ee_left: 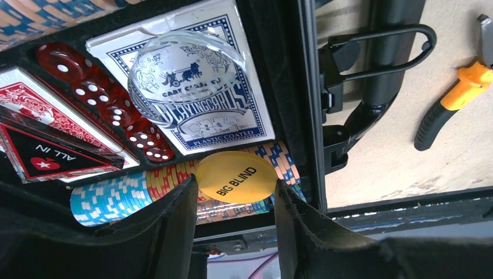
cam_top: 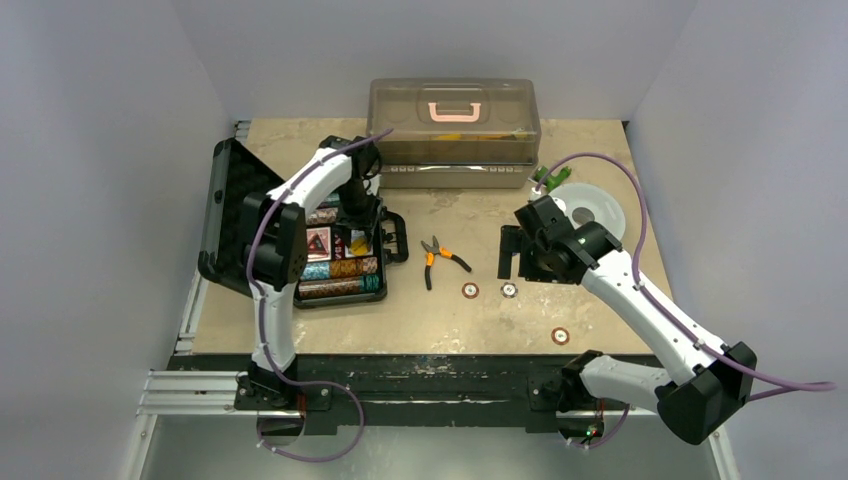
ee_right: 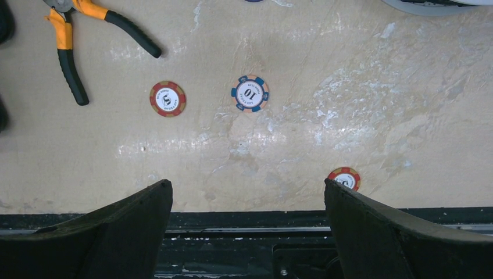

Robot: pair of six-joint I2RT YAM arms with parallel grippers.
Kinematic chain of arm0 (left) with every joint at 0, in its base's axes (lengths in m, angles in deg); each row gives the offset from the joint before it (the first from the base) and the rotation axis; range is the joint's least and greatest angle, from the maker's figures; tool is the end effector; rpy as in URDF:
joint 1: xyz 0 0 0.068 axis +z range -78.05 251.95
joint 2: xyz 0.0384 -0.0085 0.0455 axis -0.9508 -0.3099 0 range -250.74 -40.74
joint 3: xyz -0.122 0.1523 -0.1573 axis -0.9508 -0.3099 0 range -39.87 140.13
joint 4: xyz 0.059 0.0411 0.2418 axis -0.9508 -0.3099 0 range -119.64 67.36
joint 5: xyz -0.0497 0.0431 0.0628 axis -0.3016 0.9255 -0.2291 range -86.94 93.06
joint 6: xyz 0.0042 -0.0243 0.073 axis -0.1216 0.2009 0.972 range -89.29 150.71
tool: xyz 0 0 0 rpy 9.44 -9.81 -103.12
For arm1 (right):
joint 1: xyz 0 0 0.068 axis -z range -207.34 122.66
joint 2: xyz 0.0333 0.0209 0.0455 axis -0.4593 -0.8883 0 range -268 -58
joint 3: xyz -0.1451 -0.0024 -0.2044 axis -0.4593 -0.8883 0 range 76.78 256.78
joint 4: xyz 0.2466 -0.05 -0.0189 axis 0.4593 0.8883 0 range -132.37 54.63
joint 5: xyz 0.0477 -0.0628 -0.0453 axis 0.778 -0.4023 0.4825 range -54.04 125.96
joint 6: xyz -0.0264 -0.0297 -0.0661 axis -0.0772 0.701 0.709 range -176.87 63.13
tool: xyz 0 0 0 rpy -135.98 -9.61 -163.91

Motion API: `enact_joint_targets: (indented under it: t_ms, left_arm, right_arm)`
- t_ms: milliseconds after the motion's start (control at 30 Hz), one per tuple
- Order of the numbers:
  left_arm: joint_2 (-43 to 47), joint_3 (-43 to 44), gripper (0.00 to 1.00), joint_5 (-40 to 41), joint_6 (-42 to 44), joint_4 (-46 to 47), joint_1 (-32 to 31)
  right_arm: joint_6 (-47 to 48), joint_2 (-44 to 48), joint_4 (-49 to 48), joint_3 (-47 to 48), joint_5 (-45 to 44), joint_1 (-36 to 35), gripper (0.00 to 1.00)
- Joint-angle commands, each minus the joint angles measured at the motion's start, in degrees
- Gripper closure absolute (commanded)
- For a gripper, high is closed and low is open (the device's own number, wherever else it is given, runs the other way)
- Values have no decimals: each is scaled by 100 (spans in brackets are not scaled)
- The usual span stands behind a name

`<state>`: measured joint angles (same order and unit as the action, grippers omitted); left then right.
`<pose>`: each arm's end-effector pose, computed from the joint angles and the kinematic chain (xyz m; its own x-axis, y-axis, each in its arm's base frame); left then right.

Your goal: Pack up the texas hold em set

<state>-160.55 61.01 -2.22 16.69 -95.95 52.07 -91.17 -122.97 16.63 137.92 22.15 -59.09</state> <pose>0.3518 -0.1336 0.1638 -0.9929 0.1024 0.0604 0.0974 0.9920 -0.0797 0.1950 0.1024 0.2535 -0.8607 0.1110 -0.4969 0.0808 0.9934 0.0819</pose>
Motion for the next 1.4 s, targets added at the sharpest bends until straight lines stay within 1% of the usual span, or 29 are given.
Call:
enact_joint_targets:
  t_ms: [0,300,633,767,1200,1367]
  left_arm:
    - [-197,438,71,-205,266,-415,123]
    - [-542,708,71,-315,334,-572,143]
    - [-660,617,71,-416,352,-529,164]
    - [-778,722,71,-481,378,-574,182]
    - [-1030,926,71,-276,306,-423,305]
    - [-1176,1166,71,-235,290,-408,322]
  right_arm:
    - [91,44,-74,236,-40,23,1]
    - [108,-5,-64,265,-60,28,1]
    - [113,-55,-81,265,-65,31,1]
    - [126,-94,-73,275,-69,29,1]
    - [159,-152,-46,292,-111,33,1]
    - [170,-181,-47,302,-106,30,1]
